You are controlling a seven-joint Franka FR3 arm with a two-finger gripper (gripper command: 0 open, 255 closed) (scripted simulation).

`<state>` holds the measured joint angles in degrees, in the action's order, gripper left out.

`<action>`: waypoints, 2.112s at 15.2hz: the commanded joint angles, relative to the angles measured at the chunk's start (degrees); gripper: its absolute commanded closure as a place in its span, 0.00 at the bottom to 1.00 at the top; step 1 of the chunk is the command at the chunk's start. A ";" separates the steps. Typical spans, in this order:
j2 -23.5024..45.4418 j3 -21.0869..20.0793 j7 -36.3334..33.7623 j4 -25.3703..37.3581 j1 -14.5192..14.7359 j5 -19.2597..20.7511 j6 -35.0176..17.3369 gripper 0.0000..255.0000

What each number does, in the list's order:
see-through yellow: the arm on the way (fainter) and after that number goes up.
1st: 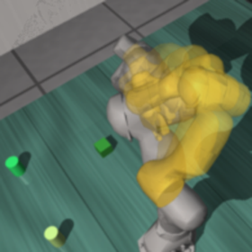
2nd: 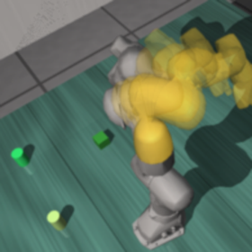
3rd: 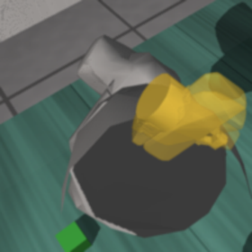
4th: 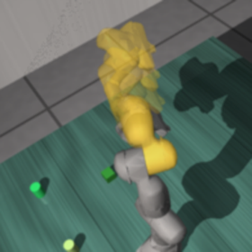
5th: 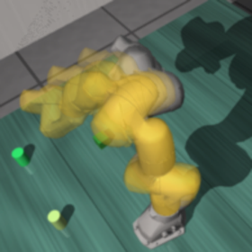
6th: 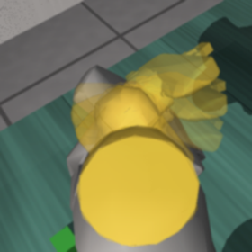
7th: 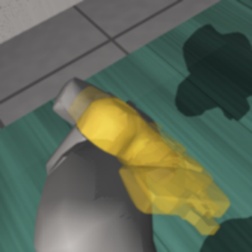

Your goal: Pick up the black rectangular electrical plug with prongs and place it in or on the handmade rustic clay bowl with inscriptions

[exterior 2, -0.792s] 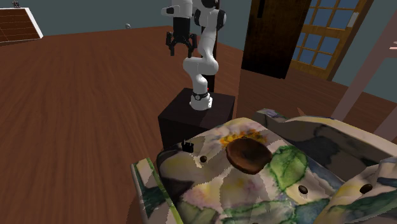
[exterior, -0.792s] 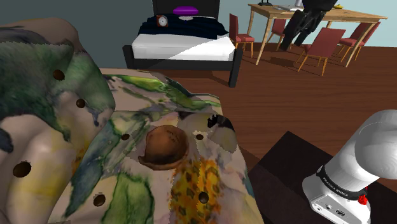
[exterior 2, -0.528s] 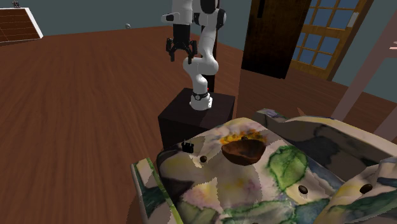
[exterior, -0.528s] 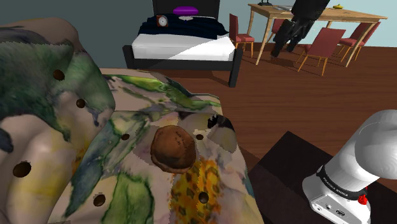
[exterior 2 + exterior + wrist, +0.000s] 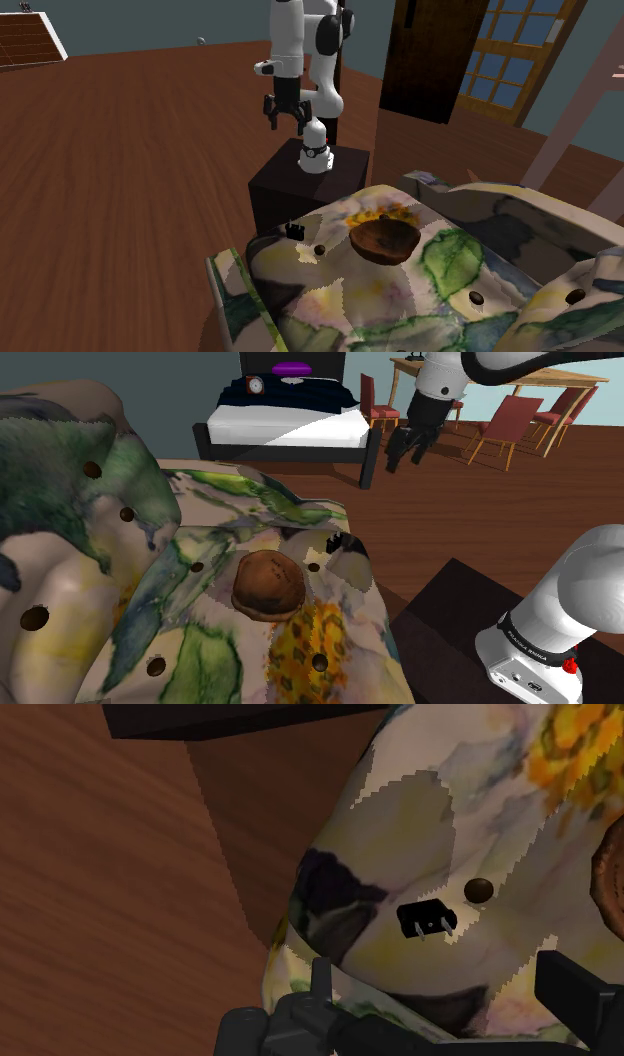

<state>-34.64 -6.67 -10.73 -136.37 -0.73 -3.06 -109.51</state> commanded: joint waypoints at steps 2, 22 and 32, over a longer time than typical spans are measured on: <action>4.70 -1.24 -1.63 -1.06 -0.05 -0.29 -4.75 0.00; 43.28 -5.97 -14.15 7.08 0.25 5.07 -28.26 0.00; 46.59 -5.63 -14.99 6.32 0.52 6.28 -32.23 0.00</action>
<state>11.92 -12.31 -25.71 -130.04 -0.21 3.21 -141.70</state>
